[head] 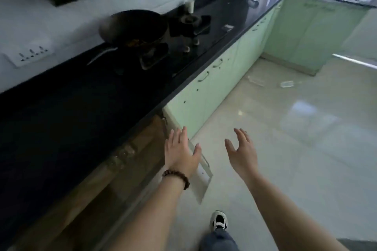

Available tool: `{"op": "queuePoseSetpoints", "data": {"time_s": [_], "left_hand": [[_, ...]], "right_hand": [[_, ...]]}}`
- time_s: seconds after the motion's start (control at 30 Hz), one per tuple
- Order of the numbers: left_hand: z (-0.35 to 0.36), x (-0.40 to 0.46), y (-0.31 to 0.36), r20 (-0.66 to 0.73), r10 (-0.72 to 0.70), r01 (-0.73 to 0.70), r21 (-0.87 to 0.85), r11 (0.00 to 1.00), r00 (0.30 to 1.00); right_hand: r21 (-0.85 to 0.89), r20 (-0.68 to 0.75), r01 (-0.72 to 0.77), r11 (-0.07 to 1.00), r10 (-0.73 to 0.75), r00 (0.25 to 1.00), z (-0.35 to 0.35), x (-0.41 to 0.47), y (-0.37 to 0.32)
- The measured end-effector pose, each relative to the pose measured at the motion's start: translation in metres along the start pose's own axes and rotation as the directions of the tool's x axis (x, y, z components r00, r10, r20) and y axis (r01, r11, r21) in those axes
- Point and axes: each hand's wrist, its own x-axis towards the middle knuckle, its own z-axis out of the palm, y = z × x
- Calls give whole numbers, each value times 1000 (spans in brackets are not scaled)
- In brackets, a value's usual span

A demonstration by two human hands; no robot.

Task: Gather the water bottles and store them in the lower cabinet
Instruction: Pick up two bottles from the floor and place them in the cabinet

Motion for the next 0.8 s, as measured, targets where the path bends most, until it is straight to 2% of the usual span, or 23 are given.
{"op": "queuePoseSetpoints", "data": {"time_s": [0.17,0.37,0.8], "left_hand": [[38,32,79,79,143,-144,14,989,987],[94,84,166,110,256,-260,28,965,961],[230,224,371,144,290,-288,-29,957,946]], "right_hand": [[40,-165,-142,989,146,975,-72,22,52],[77,-231,-215,974,227,946,-131,77,106],[70,-259,-273,959,282,924,-270,268,223]]}}
